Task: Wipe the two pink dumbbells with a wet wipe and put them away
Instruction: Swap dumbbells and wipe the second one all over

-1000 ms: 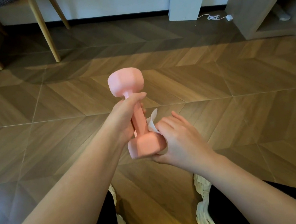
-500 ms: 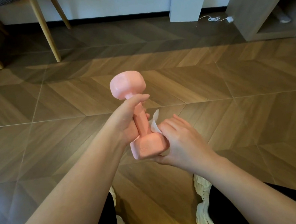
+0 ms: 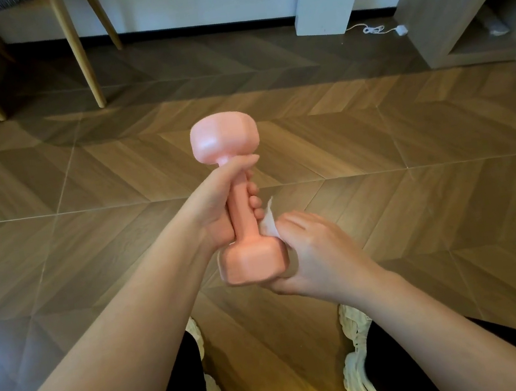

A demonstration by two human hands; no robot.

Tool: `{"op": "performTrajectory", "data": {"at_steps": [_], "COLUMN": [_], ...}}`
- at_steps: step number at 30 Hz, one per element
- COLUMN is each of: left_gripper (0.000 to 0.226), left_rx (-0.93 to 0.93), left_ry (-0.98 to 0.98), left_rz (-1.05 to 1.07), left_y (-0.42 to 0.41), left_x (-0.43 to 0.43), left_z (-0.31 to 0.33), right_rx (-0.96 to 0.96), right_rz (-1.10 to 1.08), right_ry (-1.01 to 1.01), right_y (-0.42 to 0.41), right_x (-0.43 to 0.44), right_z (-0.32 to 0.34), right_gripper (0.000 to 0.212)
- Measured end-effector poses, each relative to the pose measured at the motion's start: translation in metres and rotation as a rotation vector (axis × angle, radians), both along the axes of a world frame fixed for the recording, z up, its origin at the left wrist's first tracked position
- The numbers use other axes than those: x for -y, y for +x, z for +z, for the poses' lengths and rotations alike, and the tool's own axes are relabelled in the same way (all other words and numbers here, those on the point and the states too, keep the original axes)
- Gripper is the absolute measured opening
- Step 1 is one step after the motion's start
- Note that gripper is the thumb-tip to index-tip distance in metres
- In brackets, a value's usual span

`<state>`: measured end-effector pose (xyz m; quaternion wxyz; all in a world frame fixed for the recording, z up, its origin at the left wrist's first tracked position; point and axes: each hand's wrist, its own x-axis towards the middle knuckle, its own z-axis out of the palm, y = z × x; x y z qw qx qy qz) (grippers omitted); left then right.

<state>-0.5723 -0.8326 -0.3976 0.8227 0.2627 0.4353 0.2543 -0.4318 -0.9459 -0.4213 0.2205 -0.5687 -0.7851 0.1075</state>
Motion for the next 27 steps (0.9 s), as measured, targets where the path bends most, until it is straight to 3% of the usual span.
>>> {"op": "performTrajectory", "data": {"at_steps": [2,5,9,13,21,27], "left_gripper": [0.028,0.028,0.049,0.036,0.041,0.042], "left_rx": [0.066,0.022,-0.056,0.038,0.031,0.043], "left_ry": [0.023,0.073,0.019,-0.02,-0.117,-0.025], "left_rz": [0.013,0.025,-0.017,-0.035,-0.03,-0.012], "left_y": [0.002,0.001,-0.002,-0.002,-0.008,-0.004], "left_x": [0.001,-0.003,-0.002,0.001,0.0,-0.003], "left_z": [0.001,-0.004,-0.006,-0.001,-0.009,-0.006], "right_rx": [-0.019,-0.012,-0.001,-0.046,-0.009,-0.017], "right_rz": [0.021,-0.002,-0.015,0.014,-0.009,-0.032], "right_ry": [-0.032,-0.001,0.008,-0.013,-0.047,-0.012], "right_y": [-0.001,0.001,0.003,-0.004,0.002,0.001], "right_x": [-0.001,-0.002,0.0,0.002,0.001,-0.004], "right_z": [0.003,0.0,-0.004,0.003,0.002,0.007], "right_gripper": [0.054,0.054,0.051,0.053,0.054,0.052]}}
